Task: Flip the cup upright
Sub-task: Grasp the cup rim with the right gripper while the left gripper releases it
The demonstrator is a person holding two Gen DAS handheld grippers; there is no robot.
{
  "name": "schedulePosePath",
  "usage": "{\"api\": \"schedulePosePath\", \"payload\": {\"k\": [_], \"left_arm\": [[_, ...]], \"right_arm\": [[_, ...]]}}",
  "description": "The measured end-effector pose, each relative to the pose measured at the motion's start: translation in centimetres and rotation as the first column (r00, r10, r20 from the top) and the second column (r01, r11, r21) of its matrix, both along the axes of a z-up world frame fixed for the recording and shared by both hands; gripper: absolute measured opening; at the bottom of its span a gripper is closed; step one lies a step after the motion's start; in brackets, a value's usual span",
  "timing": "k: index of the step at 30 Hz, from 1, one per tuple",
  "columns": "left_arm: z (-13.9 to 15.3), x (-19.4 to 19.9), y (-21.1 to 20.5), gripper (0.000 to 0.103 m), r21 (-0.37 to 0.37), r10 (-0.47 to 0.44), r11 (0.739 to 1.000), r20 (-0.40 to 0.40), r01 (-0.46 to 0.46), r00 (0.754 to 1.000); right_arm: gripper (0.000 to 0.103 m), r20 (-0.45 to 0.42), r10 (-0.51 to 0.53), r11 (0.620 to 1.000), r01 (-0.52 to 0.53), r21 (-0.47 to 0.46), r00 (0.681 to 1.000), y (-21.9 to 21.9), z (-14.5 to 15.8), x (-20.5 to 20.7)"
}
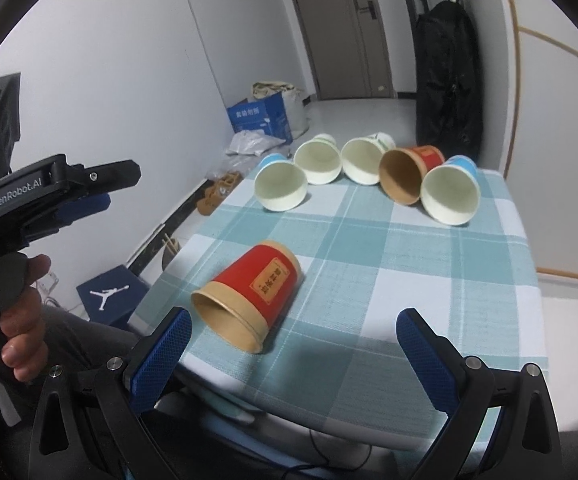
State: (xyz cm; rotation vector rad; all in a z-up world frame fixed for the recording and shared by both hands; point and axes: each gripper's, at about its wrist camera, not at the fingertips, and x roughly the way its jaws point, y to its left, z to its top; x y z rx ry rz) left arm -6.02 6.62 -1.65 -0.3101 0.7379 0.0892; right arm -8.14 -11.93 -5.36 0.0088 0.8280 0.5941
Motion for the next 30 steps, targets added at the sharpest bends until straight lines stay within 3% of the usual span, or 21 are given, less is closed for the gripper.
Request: {"api": "schedulePosePath", "payload": {"k": [5, 11, 19, 23, 27, 30], "left_arm": [[0.2, -0.1, 0.1, 0.076, 0.019, 0.003, 1.000, 0.001, -0.003, 1.000], [-0.2, 0.2, 0.2, 0.076, 0.009, 0.010, 1.000, -0.028, -0.010, 1.000], [-0.5, 0.6, 0.8, 0.076, -0.028, 0.015, 0.999, -0.060, -0.017, 0.998], [-0.6, 0.7, 0.9, 0.076, -0.039, 0.021, 0.999, -0.066, -0.024, 0.998], [-0.6, 0.8, 0.8, 0.076, -0.039, 0.014, 0.999, -0.071, -0.016, 0.997], [-0.7, 0.8, 0.7, 0.076, -0.036, 0.016, 0.999, -0.072, -0.019, 0.997]], "right_arm": [[0.100, -0.008, 0.029, 0.999, -0.029, -0.037, 1.000, 1.6, -0.6, 0.3], [0.089, -0.041, 0.055, 0.995, -0.058, -0.079, 0.998, 3.4, -2.0, 0.8], [0.059, -0.059, 0.048, 0.992, -0.055, -0.114, 0.997, 4.5, -3.0, 1.7], [0.055, -0.057, 0.030, 0.992, -0.037, -0.117, 0.998, 4.5, -3.0, 1.8], [0.037, -0.044, 0.013, 0.992, -0.019, -0.123, 0.999, 4.4, -3.0, 2.0], [0.030, -0.040, 0.000, 0.992, -0.005, -0.125, 0.999, 4.2, -2.9, 2.0]]}}
